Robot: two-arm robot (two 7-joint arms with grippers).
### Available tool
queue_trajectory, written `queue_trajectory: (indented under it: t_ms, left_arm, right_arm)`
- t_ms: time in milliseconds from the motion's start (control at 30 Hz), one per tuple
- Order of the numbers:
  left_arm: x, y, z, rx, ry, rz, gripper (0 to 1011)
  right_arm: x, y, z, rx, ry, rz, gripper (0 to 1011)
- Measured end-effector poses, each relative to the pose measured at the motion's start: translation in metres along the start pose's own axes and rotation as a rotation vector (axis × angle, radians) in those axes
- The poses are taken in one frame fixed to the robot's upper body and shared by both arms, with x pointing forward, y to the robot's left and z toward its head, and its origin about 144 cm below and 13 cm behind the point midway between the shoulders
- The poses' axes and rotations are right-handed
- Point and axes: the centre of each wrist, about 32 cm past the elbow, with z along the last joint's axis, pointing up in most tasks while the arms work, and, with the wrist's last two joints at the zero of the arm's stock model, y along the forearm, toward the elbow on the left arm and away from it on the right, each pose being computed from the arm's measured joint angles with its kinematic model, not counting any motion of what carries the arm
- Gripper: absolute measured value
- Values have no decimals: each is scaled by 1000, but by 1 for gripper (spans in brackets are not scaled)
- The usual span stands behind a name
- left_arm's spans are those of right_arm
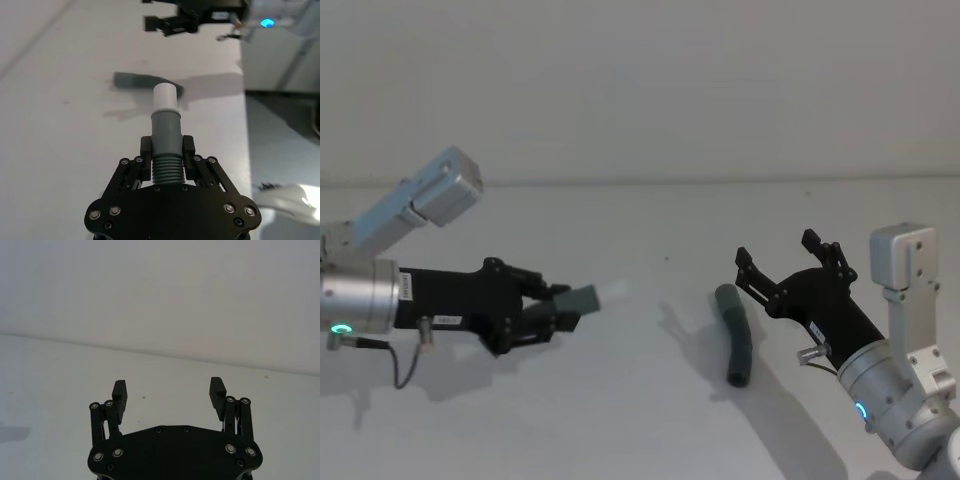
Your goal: Use both hands to pick up one end of the pipe from the table, align the ends, and insert them.
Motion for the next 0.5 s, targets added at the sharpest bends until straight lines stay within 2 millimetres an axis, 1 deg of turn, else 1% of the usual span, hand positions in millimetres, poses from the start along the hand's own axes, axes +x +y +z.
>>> queue_trajectory:
  t_ms: [233,500]
  left_arm:
    - [13,10,6,58,-2,-111,323]
    - [23,17,10,106,10,-171,325]
  right_arm:
    - [0,0,0,0,0,0,1002]
    - [0,0,0,0,0,0,1002]
